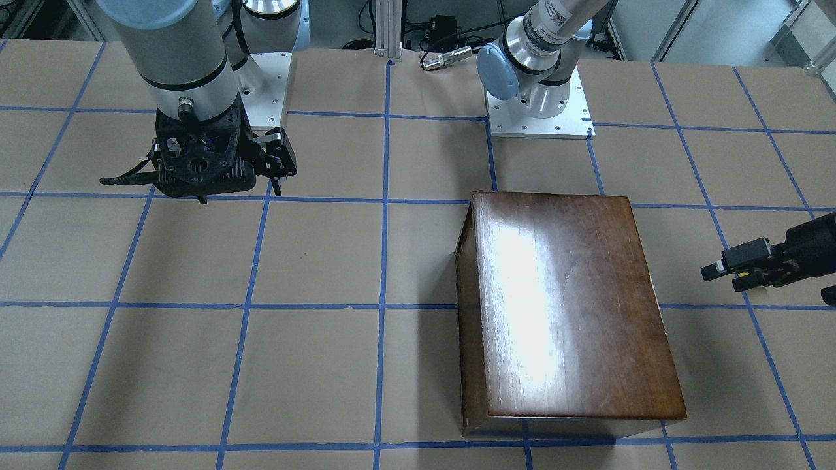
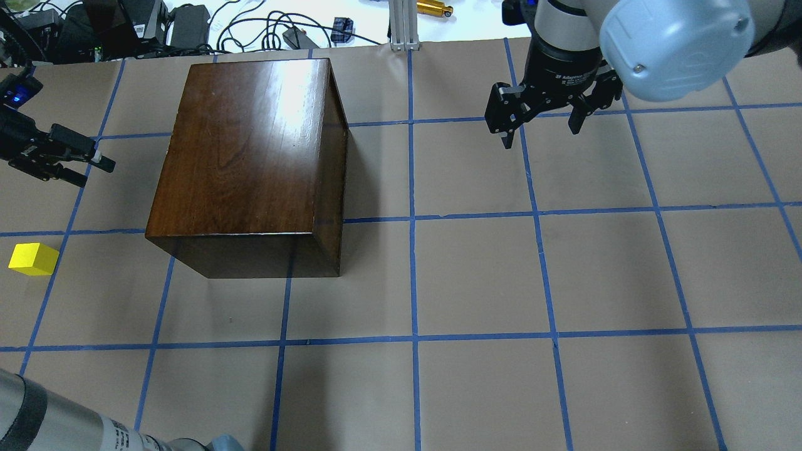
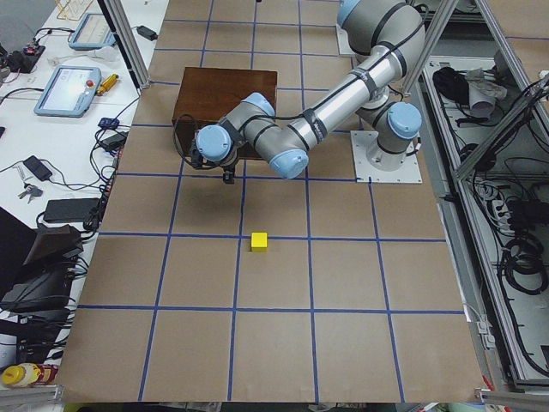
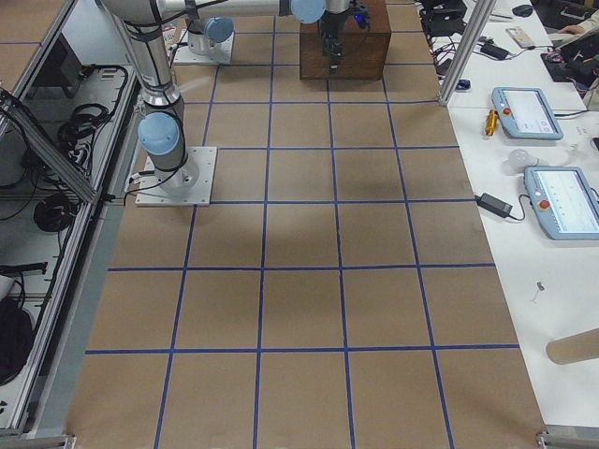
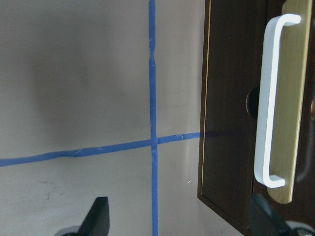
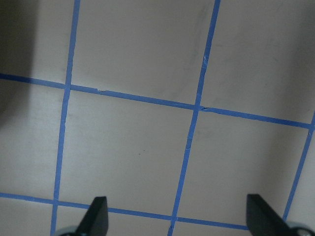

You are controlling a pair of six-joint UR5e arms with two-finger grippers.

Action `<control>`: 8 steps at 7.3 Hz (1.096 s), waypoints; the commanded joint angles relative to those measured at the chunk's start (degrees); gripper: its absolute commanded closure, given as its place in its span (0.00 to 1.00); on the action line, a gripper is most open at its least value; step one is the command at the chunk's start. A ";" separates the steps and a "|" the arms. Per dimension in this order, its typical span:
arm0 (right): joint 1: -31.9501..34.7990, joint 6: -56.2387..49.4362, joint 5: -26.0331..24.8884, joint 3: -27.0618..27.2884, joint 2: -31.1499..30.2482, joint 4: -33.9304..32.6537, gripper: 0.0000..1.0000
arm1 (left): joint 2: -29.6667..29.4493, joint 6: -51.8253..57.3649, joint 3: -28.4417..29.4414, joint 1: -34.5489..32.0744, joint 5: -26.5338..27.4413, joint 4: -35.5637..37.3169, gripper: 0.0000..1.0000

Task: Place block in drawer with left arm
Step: 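Move the left gripper down beside the cabinet toward the drawer handle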

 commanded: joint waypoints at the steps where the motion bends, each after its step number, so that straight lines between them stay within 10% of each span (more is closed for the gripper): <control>1: 0.00 -0.03 0.00 0.00 0.00 0.00 0.00 | -2.72 -0.31 1.77 -3.42 -2.43 0.98 0.00; 8: 0.00 -0.03 0.00 0.00 0.00 0.00 0.00 | -6.42 -2.24 1.34 -7.04 -3.59 3.53 0.00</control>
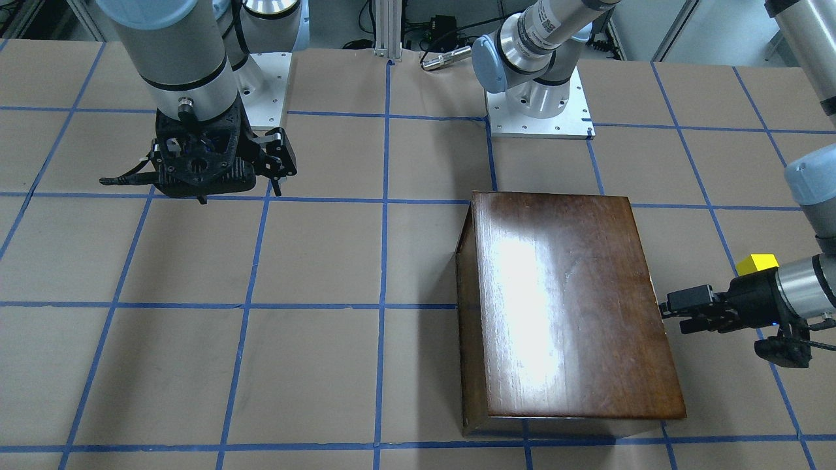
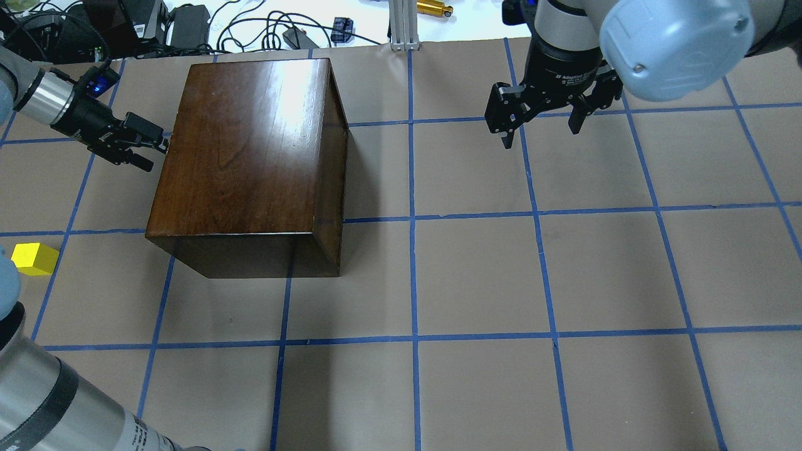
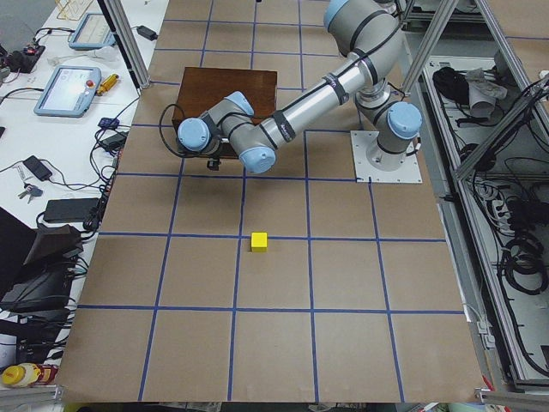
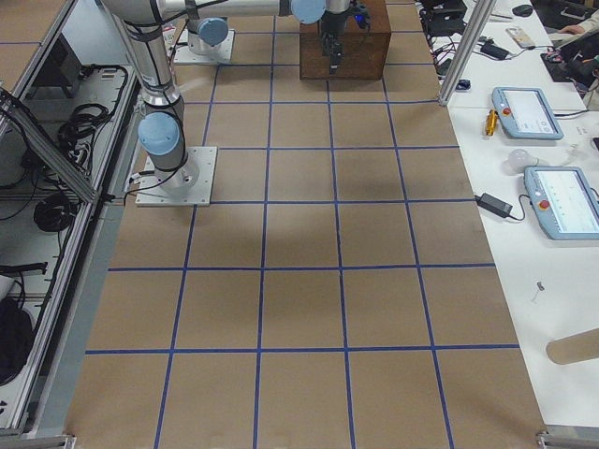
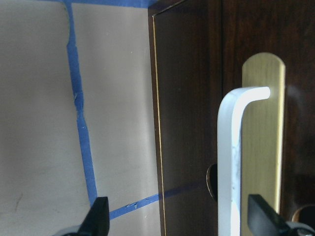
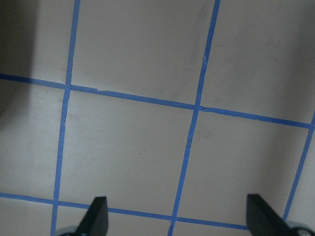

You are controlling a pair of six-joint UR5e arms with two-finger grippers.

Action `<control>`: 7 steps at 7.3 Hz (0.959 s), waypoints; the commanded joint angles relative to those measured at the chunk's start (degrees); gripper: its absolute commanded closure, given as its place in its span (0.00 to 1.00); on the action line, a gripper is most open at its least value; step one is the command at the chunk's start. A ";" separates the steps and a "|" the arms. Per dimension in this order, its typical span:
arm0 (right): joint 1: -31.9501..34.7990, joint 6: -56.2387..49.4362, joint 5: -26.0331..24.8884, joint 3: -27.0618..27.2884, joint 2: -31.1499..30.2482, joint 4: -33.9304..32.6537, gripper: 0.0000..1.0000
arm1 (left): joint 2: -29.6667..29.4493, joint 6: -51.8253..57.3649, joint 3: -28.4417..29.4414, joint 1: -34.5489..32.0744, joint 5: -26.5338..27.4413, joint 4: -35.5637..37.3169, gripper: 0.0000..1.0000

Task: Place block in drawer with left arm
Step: 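Move the left gripper down beside the cabinet toward the drawer handle, then hook the white drawer handle with the left gripper and pull outward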

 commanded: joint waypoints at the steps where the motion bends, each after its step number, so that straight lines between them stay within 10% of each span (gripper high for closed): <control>1: 0.00 -0.07 0.00 0.00 0.00 0.00 0.00 | -0.83 0.31 -0.08 0.01 0.45 0.19 0.00; 7: 0.00 0.02 0.00 0.00 0.00 0.00 0.00 | -0.49 1.63 0.36 2.20 5.46 2.04 0.00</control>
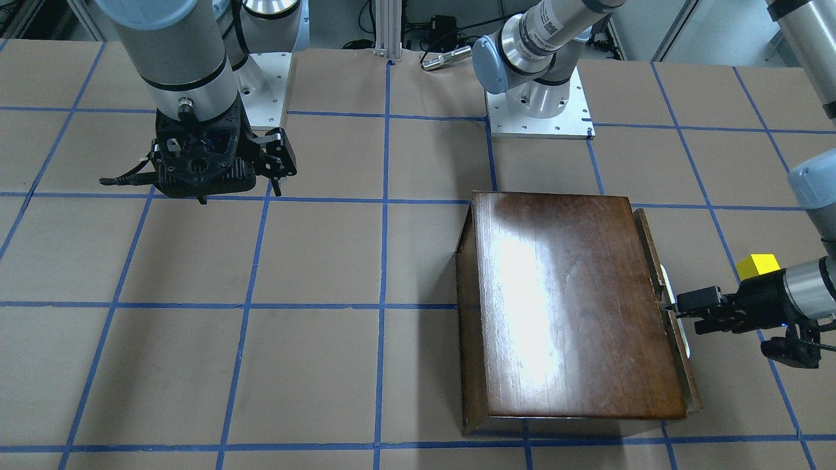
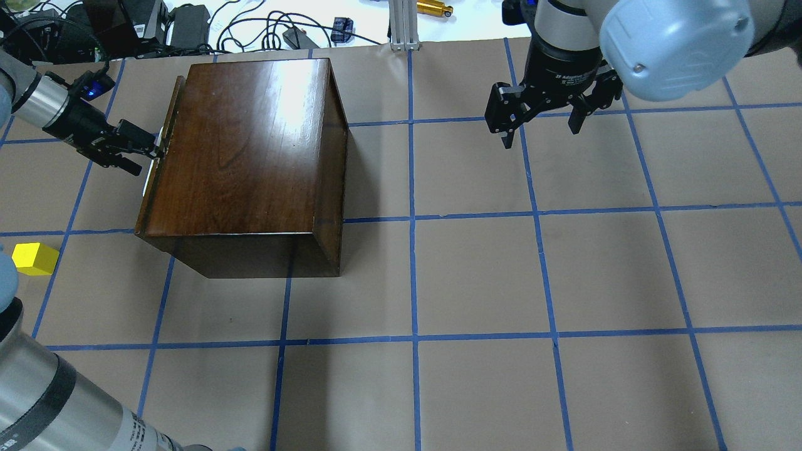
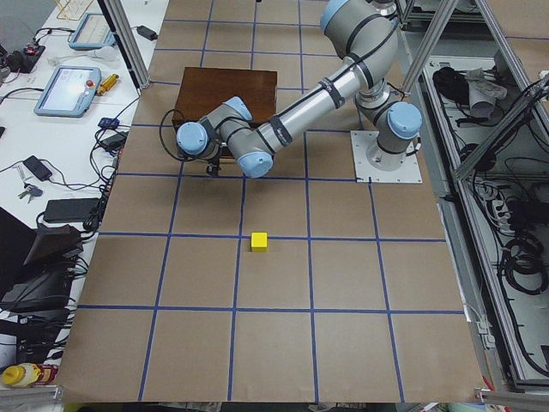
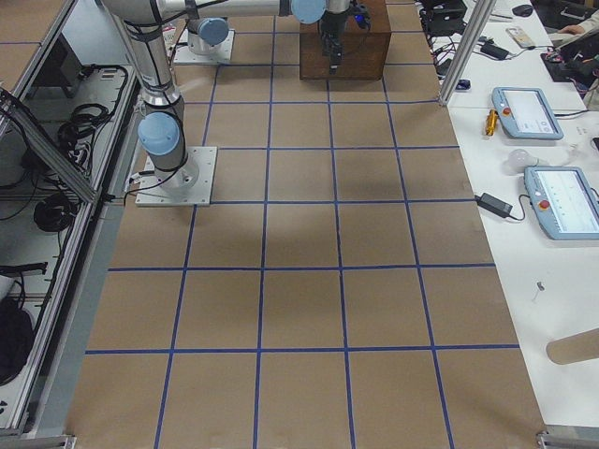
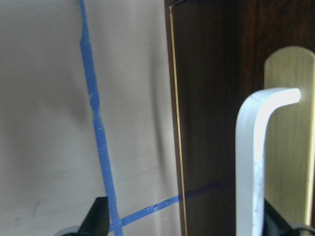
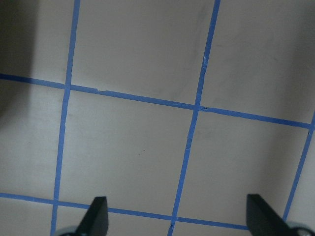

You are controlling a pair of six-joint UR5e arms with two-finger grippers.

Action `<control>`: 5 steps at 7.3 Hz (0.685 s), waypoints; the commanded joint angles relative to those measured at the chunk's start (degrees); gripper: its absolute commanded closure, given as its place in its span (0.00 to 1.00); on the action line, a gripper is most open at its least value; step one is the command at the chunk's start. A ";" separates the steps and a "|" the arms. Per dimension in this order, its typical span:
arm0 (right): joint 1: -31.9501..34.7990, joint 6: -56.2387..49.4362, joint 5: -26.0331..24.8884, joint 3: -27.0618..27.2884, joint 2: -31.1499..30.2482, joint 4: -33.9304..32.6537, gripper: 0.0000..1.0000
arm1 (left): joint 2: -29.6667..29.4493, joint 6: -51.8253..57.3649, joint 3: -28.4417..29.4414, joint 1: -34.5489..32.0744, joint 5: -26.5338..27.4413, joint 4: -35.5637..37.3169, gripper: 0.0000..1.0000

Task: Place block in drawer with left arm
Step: 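Hook the white drawer handle with the left gripper and pull outward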

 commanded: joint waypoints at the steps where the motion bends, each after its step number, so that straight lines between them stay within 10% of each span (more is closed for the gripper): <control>1: 0.00 -0.07 0.00 0.00 0.00 0.00 0.00 | 0.09 0.36 -0.02 2.33 1.86 -0.01 0.00; 5: 0.00 0.01 0.00 0.00 0.00 0.00 0.00 | 0.88 2.81 -0.46 5.76 6.60 -0.09 0.00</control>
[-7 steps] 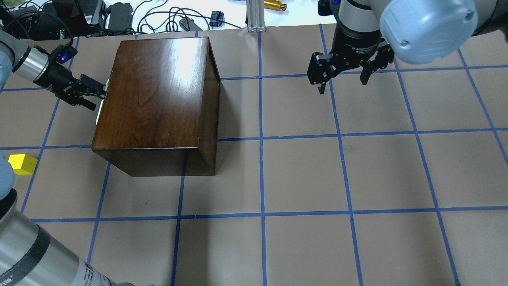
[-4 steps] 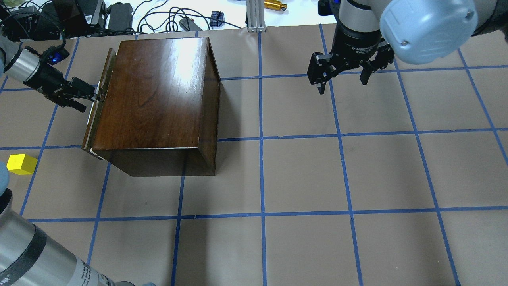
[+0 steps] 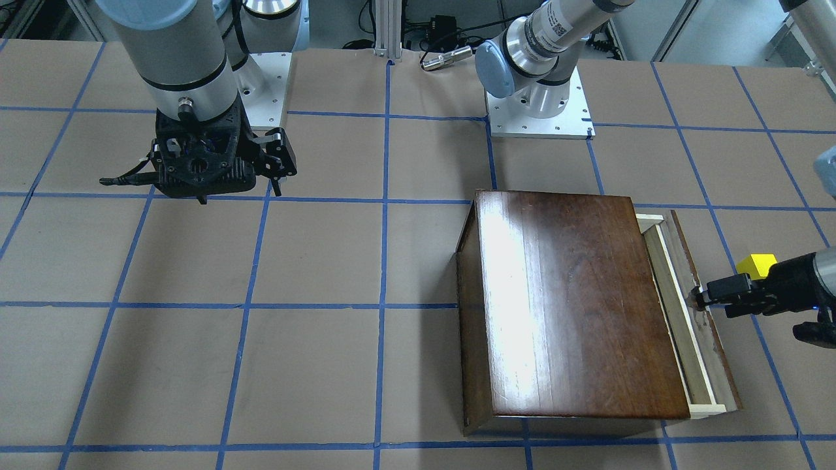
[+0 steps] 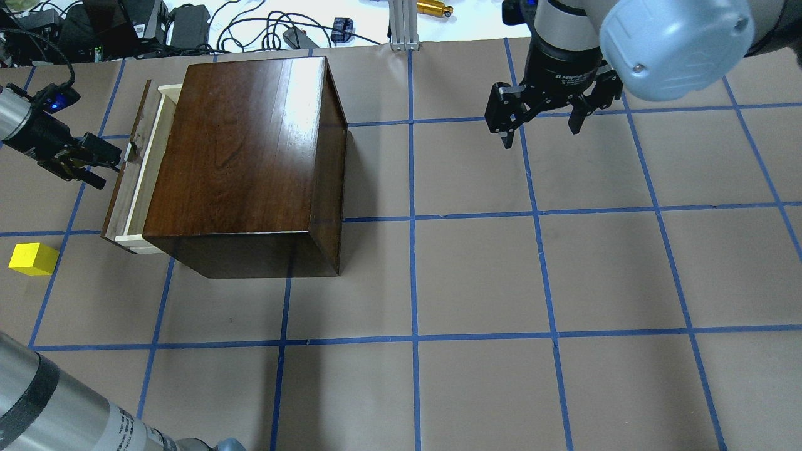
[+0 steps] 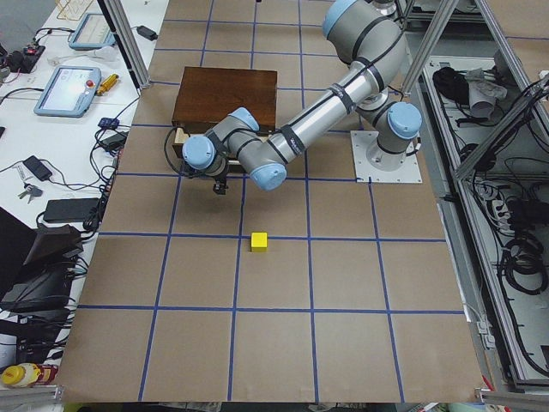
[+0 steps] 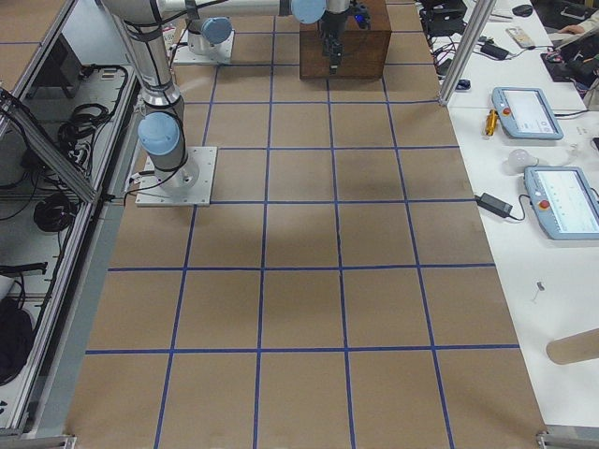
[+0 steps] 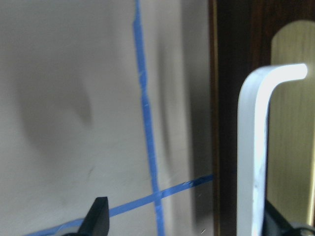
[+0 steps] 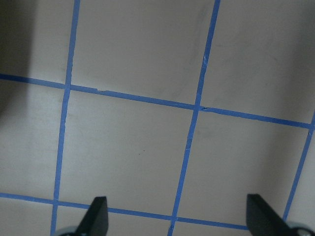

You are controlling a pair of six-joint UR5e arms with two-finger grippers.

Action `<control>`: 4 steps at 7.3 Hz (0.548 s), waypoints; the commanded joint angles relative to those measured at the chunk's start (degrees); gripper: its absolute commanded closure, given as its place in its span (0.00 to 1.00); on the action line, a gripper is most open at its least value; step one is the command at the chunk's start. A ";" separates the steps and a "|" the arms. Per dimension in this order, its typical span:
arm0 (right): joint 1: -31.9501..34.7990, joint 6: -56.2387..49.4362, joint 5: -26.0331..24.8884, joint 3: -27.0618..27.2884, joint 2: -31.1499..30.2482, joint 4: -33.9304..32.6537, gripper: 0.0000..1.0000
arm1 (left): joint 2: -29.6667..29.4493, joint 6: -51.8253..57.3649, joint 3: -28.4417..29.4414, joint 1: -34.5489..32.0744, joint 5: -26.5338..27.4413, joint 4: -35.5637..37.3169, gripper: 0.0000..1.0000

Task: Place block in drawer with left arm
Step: 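Hook the white drawer handle with the left gripper and pull outward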

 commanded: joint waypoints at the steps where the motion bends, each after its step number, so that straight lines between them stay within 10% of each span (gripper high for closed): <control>1: 0.00 0.04 0.00 0.00 0.00 0.00 0.00 | 0.31 1.51 -0.05 2.07 1.94 -0.05 0.00; 4: 0.00 -0.05 0.00 0.00 0.00 0.00 0.00 | 0.75 3.26 0.04 3.66 2.47 -0.14 0.00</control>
